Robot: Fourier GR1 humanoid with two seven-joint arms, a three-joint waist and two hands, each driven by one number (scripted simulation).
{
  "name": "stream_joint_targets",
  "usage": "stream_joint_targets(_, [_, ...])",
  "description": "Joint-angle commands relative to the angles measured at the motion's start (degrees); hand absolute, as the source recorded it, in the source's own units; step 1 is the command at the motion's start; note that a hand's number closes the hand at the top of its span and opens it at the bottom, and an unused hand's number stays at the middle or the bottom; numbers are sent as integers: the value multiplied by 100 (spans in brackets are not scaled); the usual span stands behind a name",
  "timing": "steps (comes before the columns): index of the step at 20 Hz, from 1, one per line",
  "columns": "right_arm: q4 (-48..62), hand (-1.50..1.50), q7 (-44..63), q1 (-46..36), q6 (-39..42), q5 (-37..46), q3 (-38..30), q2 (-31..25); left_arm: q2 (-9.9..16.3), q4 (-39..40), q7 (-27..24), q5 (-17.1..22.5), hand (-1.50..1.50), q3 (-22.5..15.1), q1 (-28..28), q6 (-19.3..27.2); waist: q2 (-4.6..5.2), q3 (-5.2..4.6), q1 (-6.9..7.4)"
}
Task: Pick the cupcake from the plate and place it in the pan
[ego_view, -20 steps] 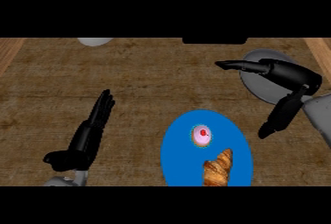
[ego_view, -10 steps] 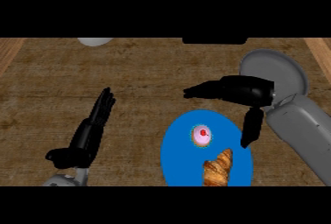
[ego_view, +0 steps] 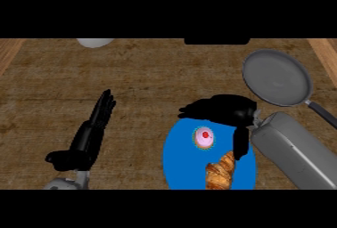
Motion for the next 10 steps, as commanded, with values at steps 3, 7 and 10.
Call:
stream_joint_targets(3, [-221, -150, 156, 329, 351, 574, -340, 339, -244, -9, 197, -351, 0, 88, -90, 56, -4, 0, -14])
stream_joint_targets(7, [188, -150, -161, 436, 66, 919, -503, 591, -303, -426, 544, -308, 0, 124, -71, -54, -2, 1, 1])
stream_joint_targets(10, [-352, -150, 125, 741, 388, 920, -729, 717, -292, -68, -9, -319, 0, 311, 237, -297, -7, 0, -21])
